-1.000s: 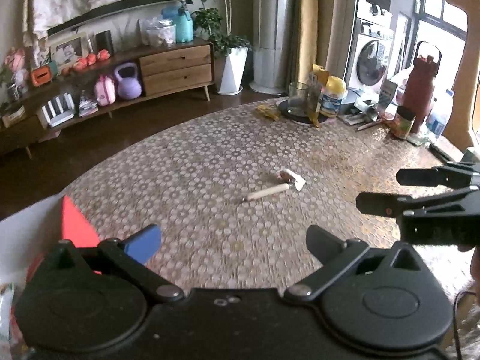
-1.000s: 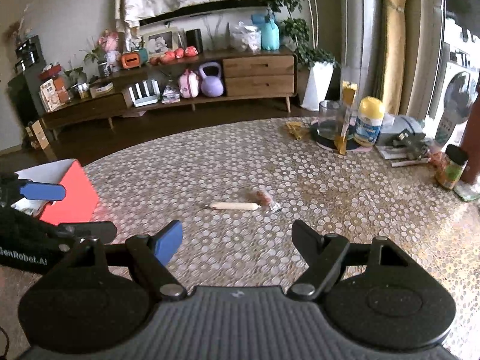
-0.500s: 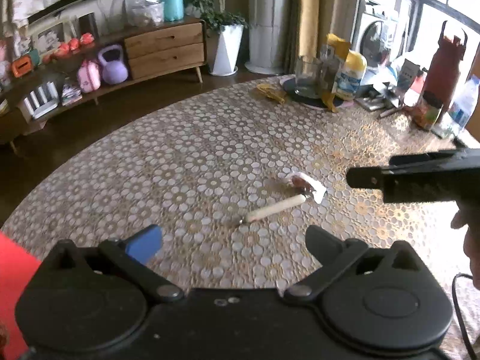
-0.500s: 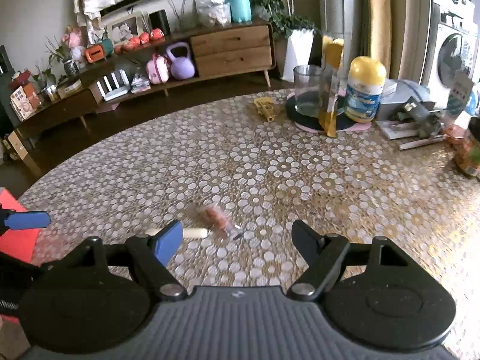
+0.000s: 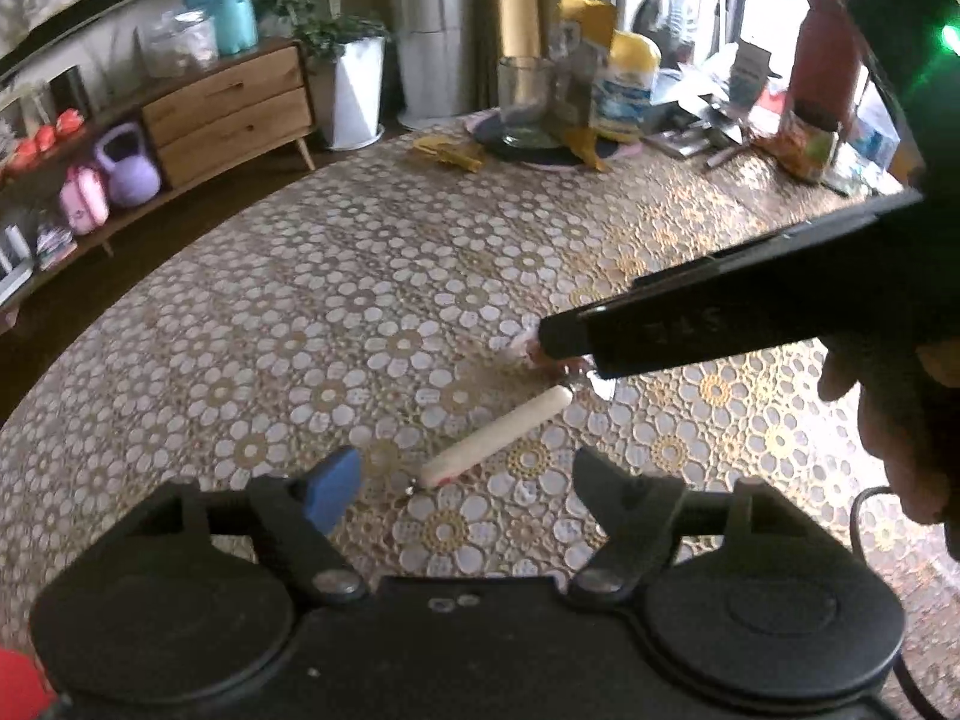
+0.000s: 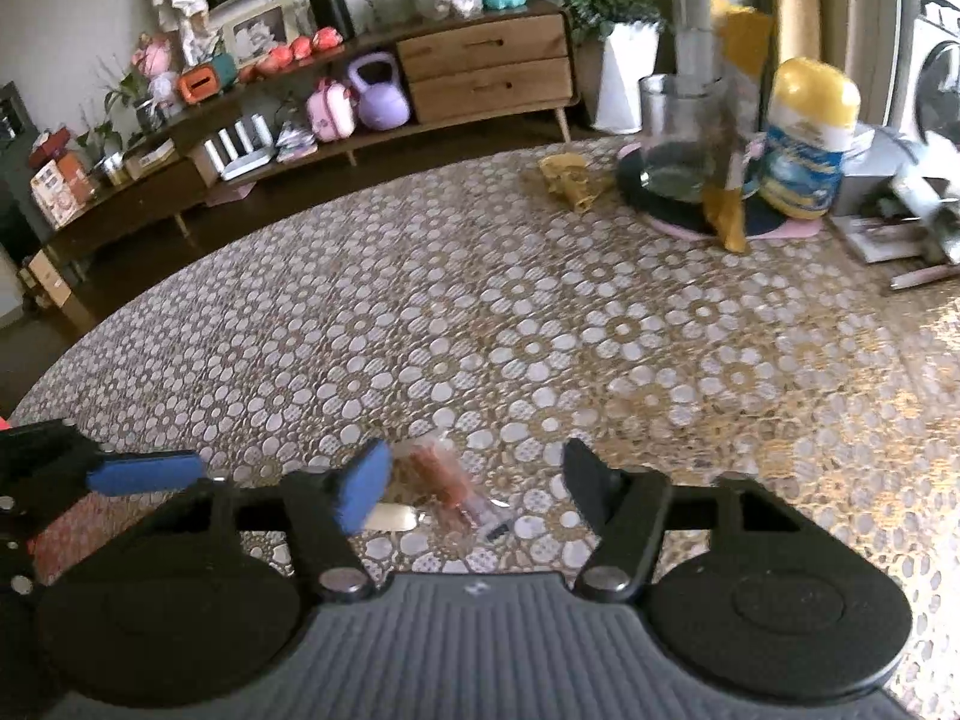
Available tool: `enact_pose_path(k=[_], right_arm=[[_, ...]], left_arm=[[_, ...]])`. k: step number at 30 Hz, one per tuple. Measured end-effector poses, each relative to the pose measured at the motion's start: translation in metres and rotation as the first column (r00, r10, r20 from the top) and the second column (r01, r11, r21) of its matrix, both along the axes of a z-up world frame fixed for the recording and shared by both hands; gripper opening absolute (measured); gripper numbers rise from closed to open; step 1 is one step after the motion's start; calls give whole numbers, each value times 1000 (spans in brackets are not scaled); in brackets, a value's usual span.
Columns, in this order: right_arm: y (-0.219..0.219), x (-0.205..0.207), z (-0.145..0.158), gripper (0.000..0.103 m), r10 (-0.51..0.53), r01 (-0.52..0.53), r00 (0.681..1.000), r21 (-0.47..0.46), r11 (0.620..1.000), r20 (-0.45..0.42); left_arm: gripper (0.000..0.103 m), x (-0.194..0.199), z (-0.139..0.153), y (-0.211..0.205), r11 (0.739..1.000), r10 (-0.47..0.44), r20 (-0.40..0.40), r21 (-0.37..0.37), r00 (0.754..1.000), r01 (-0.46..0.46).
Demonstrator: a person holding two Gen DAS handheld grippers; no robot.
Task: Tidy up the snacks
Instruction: 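Grasp the small wrapped sweet with the right gripper while the left grasps the cream stick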
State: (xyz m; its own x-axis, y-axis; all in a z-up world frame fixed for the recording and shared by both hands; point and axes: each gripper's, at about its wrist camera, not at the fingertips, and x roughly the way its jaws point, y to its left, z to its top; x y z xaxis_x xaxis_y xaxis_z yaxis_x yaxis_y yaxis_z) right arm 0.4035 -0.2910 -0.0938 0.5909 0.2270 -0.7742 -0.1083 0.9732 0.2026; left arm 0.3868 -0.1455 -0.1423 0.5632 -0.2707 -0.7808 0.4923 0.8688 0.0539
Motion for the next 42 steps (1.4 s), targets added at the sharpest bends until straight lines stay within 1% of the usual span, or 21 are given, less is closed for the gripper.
enact_pose_path(k=[2,5,7,9,11,13,15,16,17,18,19,20,21,25,27,34,38,42], right_arm=[[3,3,-3,62,13,-13,1000,-1,1000,1],[6,7,-8,59,21,-21,1000,-3,1000,-1],[8,10,-11,51,23,-23,1000,-6,1000,-5],[7,11,-13,46,24,-24,1000,-5,1000,-6],[7,10,-16,44,30,-30,1000,-4,1000,-3],[8,9,-18,44,42,-42,999,-7,999,-2],[10,7,-19,43,54,-54,998,-24,998,9],[11,6,-19,41,56,-56,998,-28,998,12],[12,4,-19,37,56,-55,998,-30,998,13],[13,1,-19,32,54,-54,998,-34,998,16],[14,-1,-19,31,53,-53,998,-41,998,18],[14,-3,-19,28,55,-54,998,-43,998,20],[15,-5,-19,24,55,-54,998,-45,997,23],[13,-15,-16,23,29,-28,999,-46,999,34],[7,-23,-13,23,8,-6,999,-32,999,47],[-20,-64,3,23,-50,50,998,11,999,44],[-24,-95,14,23,-52,52,998,12,999,35],[-23,-132,30,23,-43,42,998,23,999,36]], left_arm=[[76,3,-5,-2,999,-31,2,10,1000,31],[71,10,-10,-5,998,-65,-1,24,998,65],[65,14,-13,-7,997,-75,-5,32,997,75],[55,18,-15,-9,996,-87,-6,35,996,87],[50,18,-17,-10,994,-110,-13,23,994,110],[49,16,-18,-12,991,-134,-9,14,991,135],[48,18,-19,-11,992,-130,-27,-10,991,130],[48,18,-19,-12,992,-126,-29,-12,992,126],[44,17,-19,-12,992,-129,-27,-13,991,128],[37,15,-19,-12,991,-136,-24,-11,990,136],[33,13,-18,-14,990,-142,-22,-8,990,142],[24,11,-17,-15,989,-145,-22,-7,989,144],[17,9,-17,-16,990,-139,-25,-8,990,139],[15,5,-15,-15,994,-107,-36,-27,994,106],[8,1,-14,-13,995,-90,-47,-47,995,88],[8,-22,-6,-4,997,-4,-80,-71,997,-2],[8,-42,3,2,994,36,-101,-103,994,-46],[8,-67,16,8,990,71,-106,-115,992,-83]])
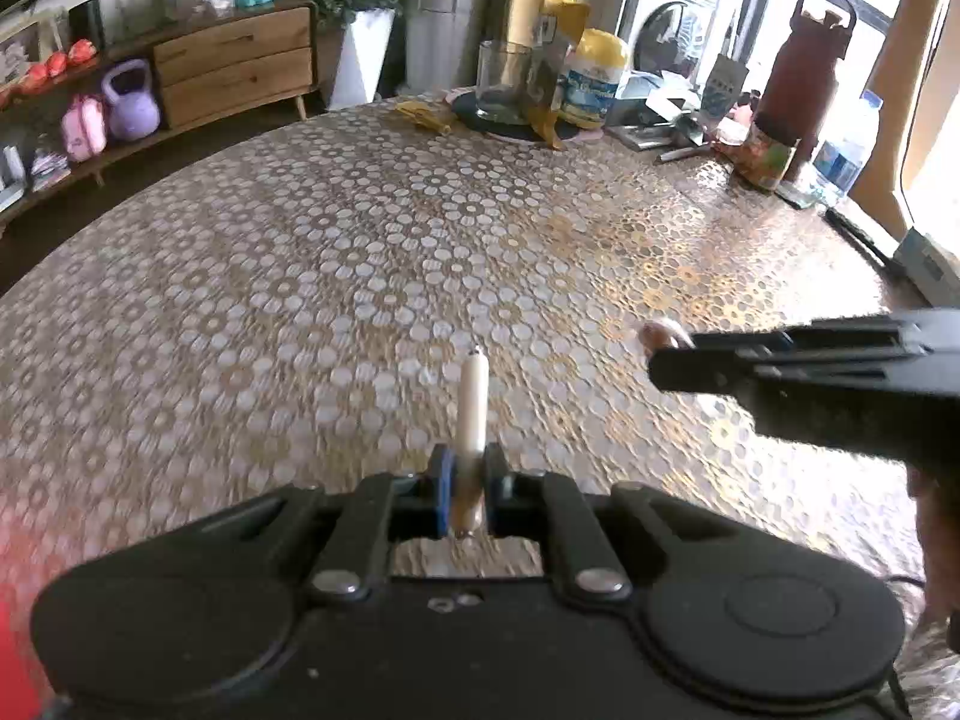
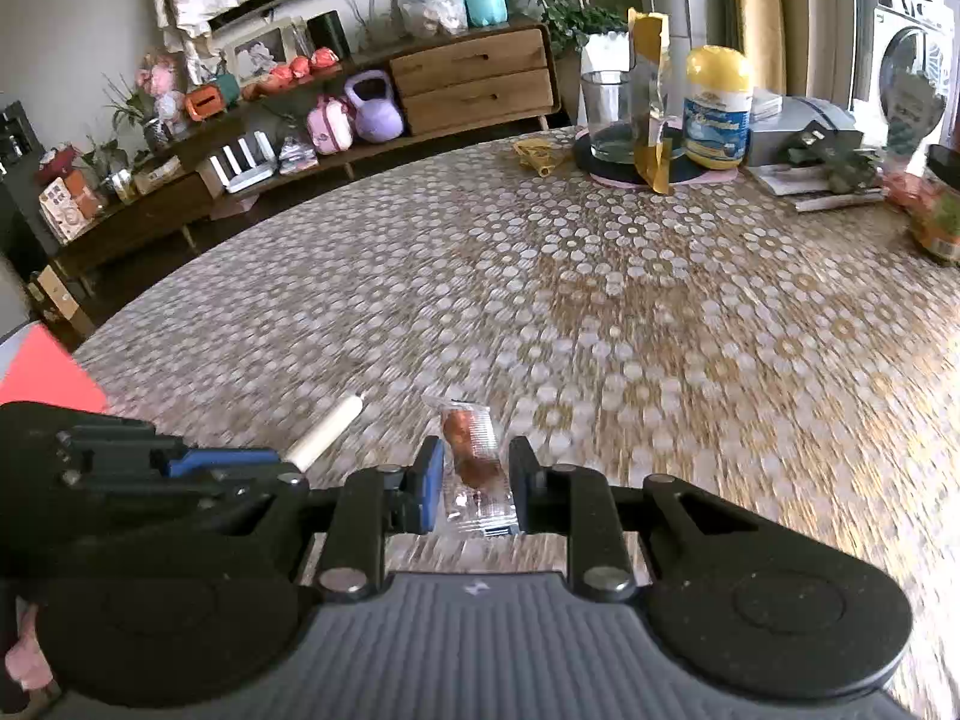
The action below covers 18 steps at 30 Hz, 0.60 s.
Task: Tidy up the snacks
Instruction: 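Carry the wrapped sweet and cream stick over the red box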
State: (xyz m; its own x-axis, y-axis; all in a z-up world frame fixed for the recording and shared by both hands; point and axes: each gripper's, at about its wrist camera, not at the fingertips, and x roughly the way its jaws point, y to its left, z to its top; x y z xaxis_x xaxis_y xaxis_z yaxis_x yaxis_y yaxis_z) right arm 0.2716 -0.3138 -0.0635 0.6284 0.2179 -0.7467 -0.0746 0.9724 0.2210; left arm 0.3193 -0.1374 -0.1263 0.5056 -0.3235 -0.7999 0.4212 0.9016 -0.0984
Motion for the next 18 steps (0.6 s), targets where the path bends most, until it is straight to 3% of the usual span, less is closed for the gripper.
enact_pose_path(k=[18], right_arm=[[61,-129,85,23,127,-129,988,19,992,83]], left_arm=[[8,-136,74,70,984,158,22,-84,987,-155]])
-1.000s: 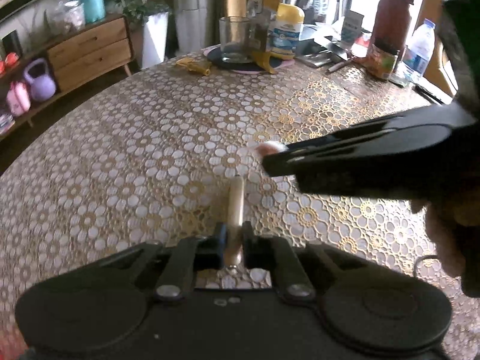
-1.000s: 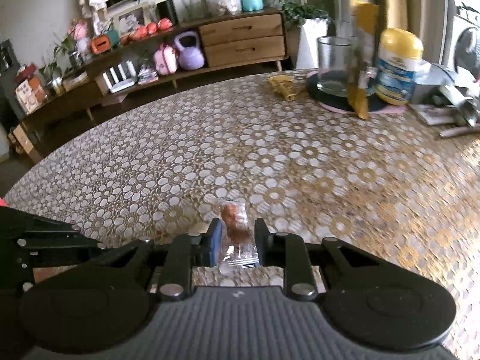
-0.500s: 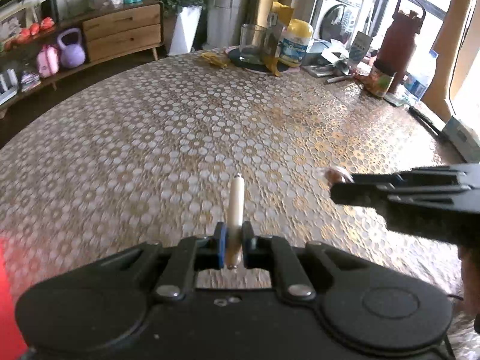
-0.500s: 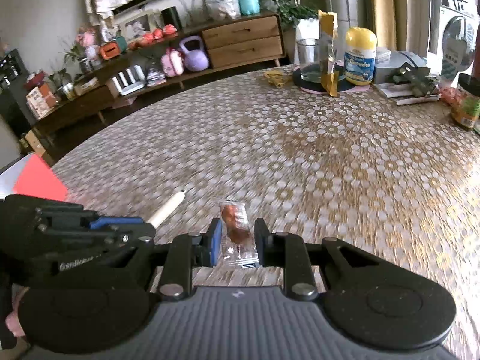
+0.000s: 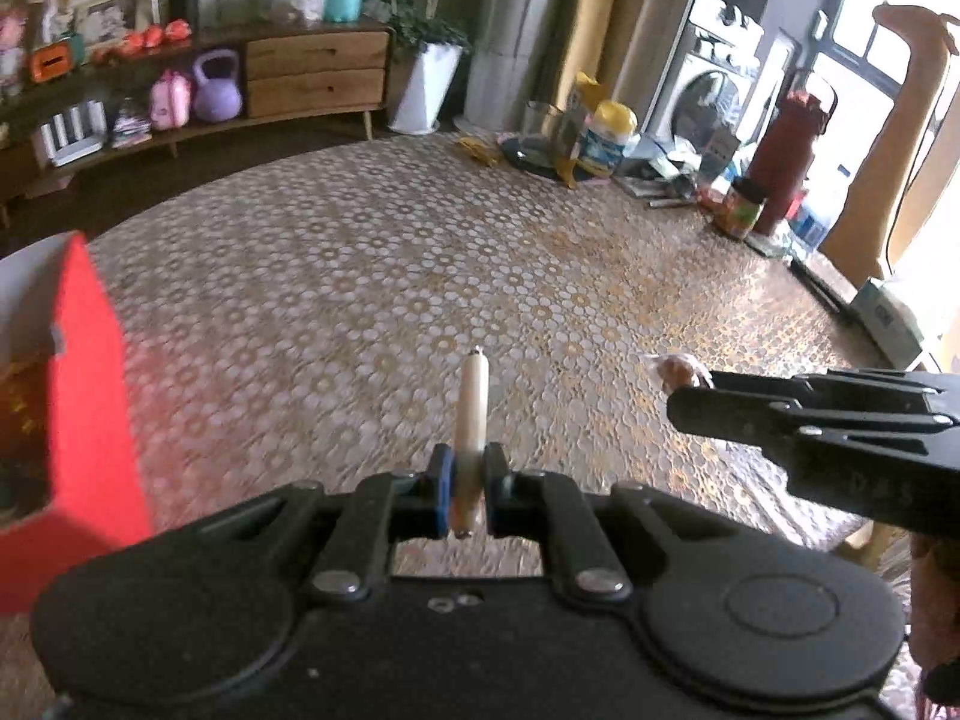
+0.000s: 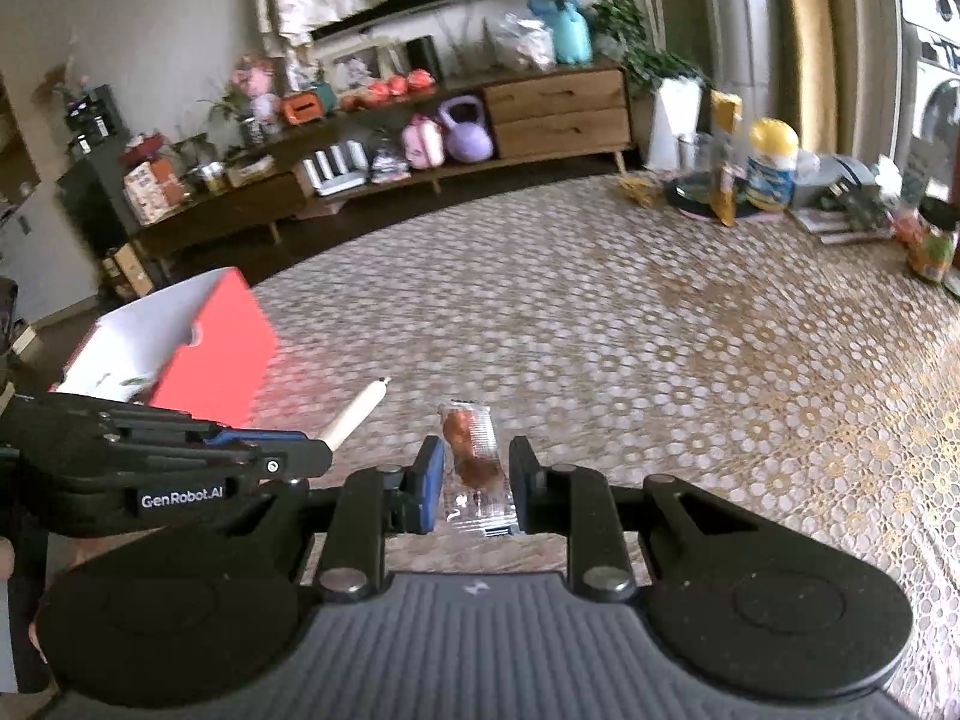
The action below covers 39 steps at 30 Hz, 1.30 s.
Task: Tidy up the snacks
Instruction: 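Carry the wrapped sweet and cream stick over the red box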
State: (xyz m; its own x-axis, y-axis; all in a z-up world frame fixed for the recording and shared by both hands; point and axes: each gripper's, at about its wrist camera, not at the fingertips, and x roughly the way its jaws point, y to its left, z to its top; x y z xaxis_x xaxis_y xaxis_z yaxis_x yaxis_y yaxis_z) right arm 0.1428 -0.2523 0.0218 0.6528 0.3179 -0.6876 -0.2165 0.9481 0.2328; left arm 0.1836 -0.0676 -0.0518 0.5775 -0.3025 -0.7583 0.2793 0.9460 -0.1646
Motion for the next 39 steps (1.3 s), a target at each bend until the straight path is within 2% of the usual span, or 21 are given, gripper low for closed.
enact_pose_path(k=[12,22,31,39], right_arm=[[86,-53,49,23,121,-120,990,-14,993,67],[164,-68,73,23,219,-217,969,-30,976,112],[234,-53,75,23,286,-283,951,-41,958,122],[286,-16,51,23,305,-300,948,-59,952,90]], left_arm=[[8,-67,46,69,992,124,57,2,991,-125],[8,-95,75,132,978,206,112,-5,972,-207],[8,-94,83,198,959,279,131,5,951,-282],[8,-67,68,252,937,341,121,30,932,-347]])
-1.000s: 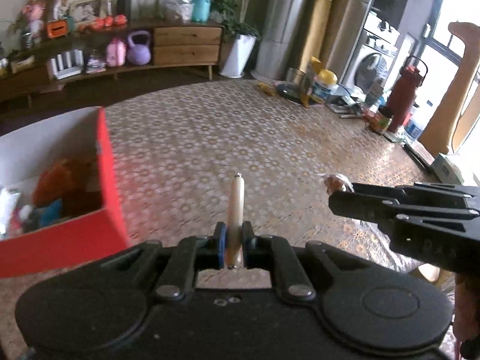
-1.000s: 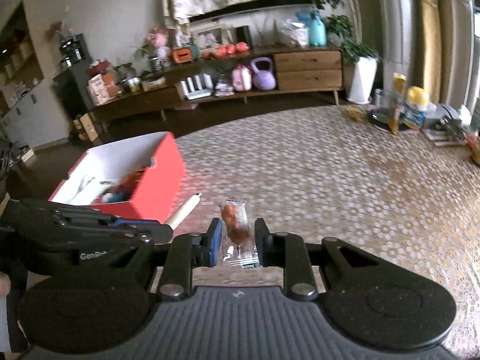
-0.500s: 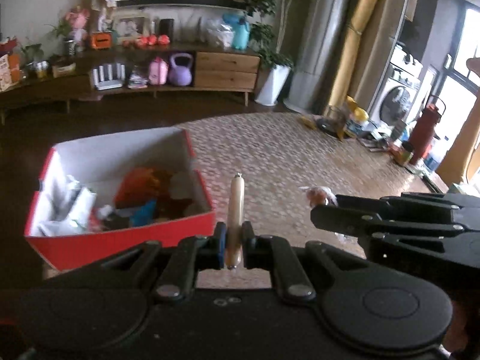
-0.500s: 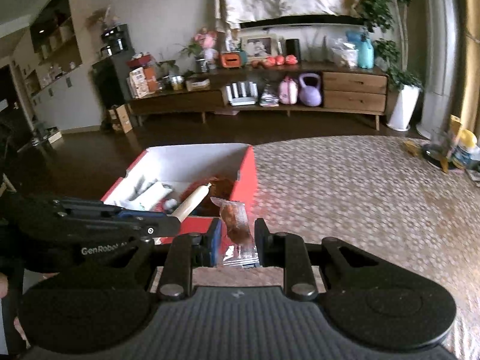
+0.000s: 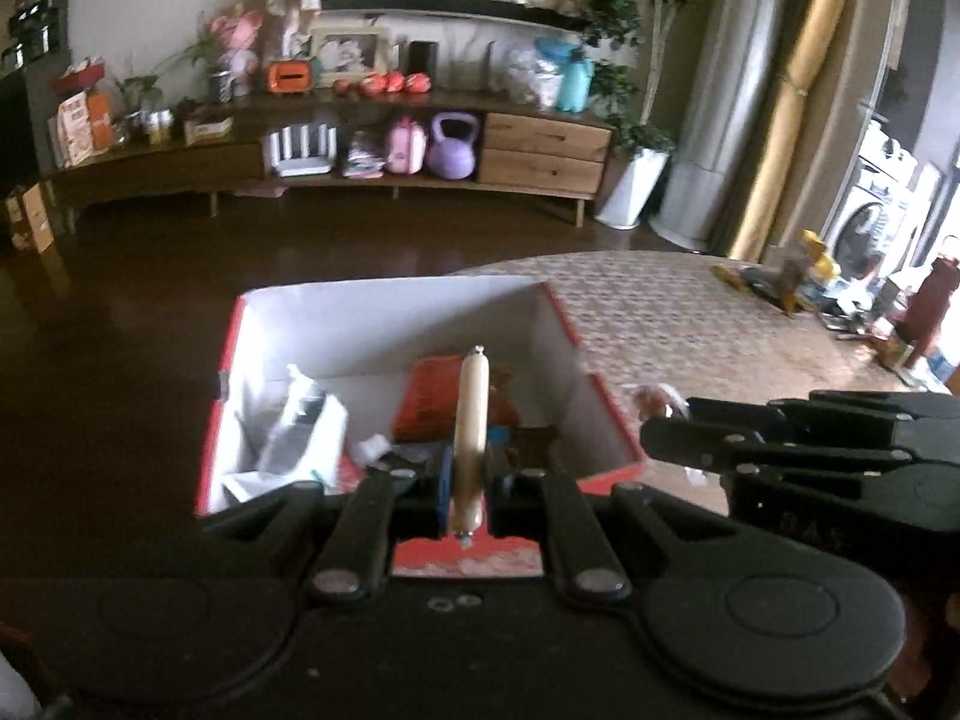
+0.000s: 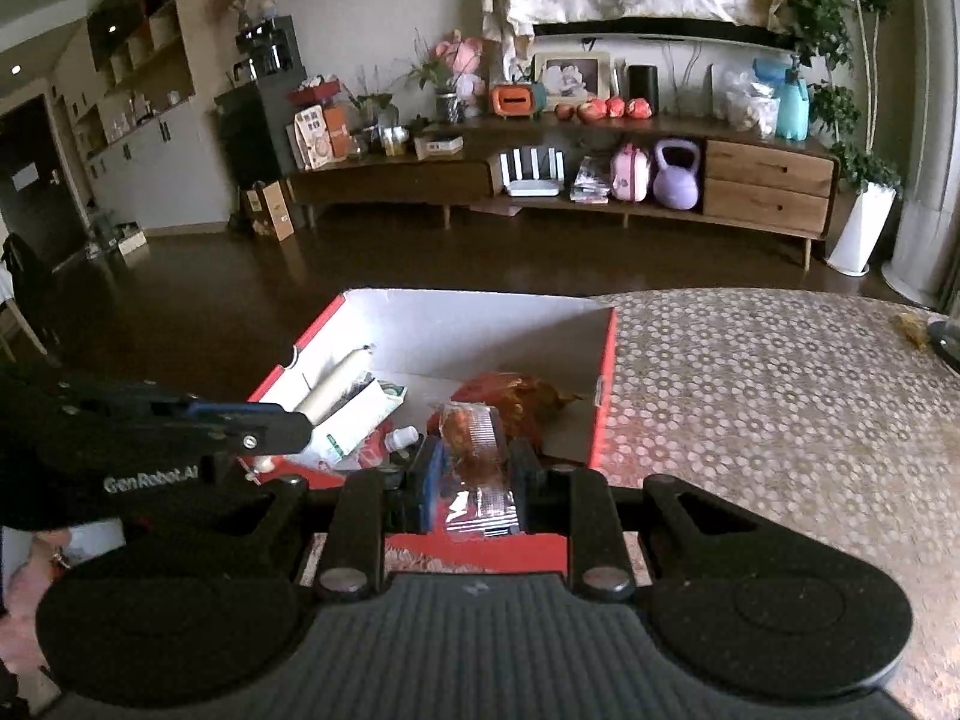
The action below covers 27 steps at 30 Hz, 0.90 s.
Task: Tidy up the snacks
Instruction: 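Carry the wrapped sweet and cream stick over the red box, then open both grippers to drop the sweet and stick into the box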
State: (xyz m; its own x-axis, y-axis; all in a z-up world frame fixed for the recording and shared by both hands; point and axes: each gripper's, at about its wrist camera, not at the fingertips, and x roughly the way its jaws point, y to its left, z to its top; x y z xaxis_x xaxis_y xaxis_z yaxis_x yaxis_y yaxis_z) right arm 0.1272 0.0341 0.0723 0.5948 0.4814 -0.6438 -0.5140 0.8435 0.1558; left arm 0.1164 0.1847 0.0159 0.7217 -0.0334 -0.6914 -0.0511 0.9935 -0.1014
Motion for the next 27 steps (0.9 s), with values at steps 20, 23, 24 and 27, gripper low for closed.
enact_pose_path(k=[20,23,24,27], right_arm=[[42,50,-73,24,-7,-1,994,-73,997,-108],[42,49,-72,24,-11,3,994,-73,997,-107],[42,47,-72,24,-11,4,994,-68,998,-108],[40,44,-69,25,-10,4,994,-55,998,-111]], left_arm=[[15,48,-69,19,1000,10,-116,22,993,-7],[20,47,-68,19,1000,7,-109,27,994,-4],[24,44,-67,19,1000,6,-103,30,995,-3],[48,38,-64,18,999,12,-82,43,997,-8]])
